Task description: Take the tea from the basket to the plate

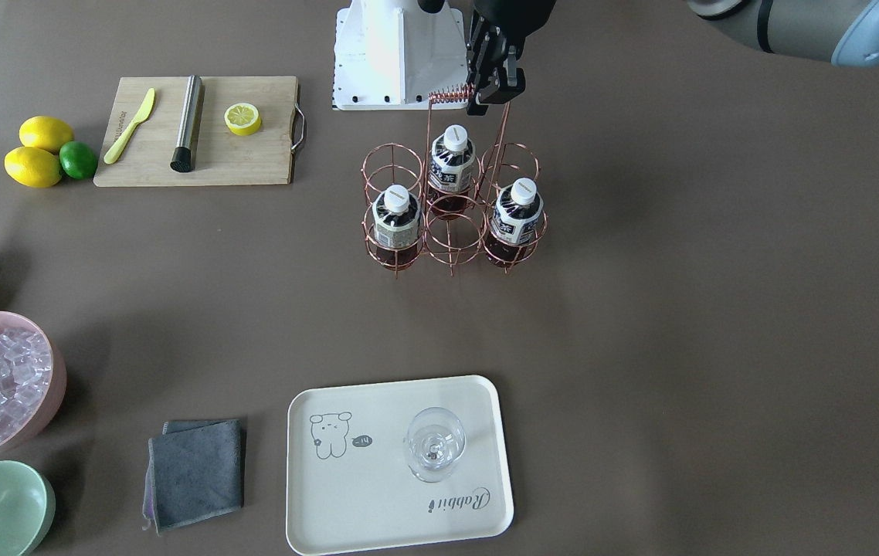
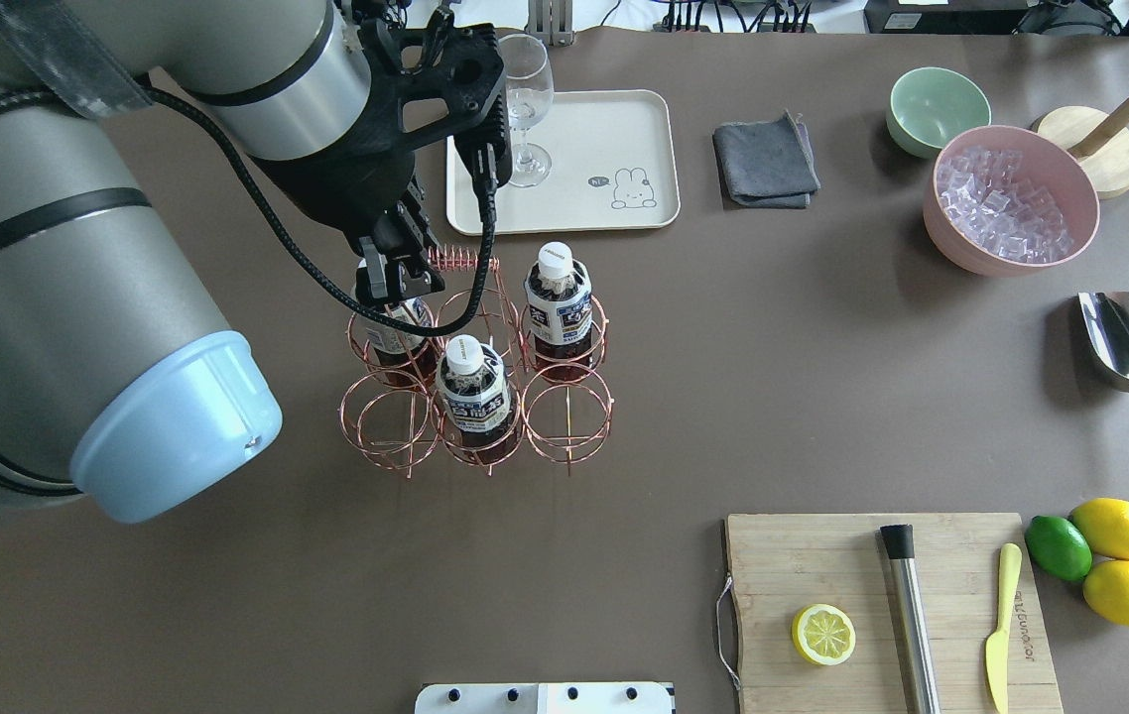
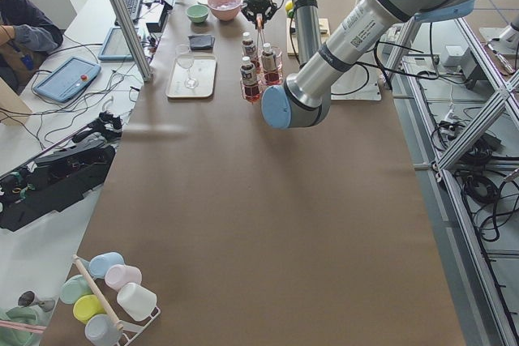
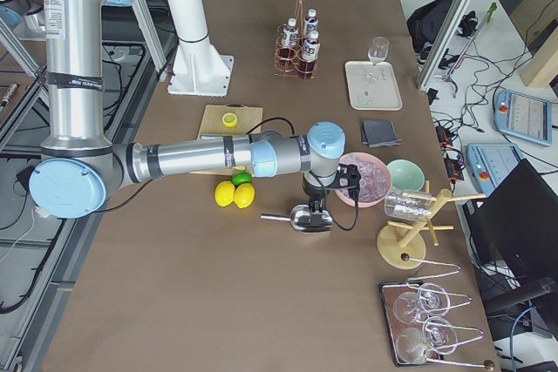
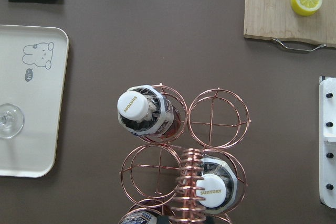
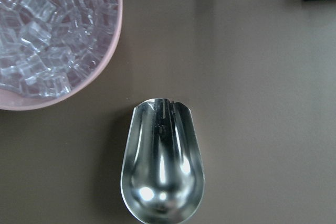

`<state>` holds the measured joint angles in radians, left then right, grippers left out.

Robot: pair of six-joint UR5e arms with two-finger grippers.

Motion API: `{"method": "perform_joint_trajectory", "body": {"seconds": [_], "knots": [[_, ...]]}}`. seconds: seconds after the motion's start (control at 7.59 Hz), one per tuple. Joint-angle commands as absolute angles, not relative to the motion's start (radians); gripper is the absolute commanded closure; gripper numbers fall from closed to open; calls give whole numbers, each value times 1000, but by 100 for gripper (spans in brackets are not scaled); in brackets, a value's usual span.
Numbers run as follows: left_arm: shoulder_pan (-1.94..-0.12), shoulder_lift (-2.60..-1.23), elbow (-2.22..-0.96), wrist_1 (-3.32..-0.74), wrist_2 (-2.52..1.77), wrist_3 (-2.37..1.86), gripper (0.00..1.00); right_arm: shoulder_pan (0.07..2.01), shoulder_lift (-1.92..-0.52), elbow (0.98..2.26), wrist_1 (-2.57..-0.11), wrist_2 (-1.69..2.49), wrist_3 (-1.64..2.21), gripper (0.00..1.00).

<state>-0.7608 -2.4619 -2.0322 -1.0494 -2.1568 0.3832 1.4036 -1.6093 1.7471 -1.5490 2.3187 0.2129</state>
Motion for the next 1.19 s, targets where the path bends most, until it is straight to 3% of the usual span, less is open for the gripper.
{"method": "perform_joint_trajectory", "body": {"seconds": [0.0,0.66,1.05], "knots": [[-750,-2488,-1977,-1084,-2143,377,100,1315,-1464,1790,-1548,2330,268,0],[-746,-2499,-1965,-1086,-2143,365,100,1149,-1270,1833,-1517,2330,311,0],[-720,-2506,-1934,-1123,-2116,330,100,1021,-1275,1825,-1121,2312,488,0]]}}
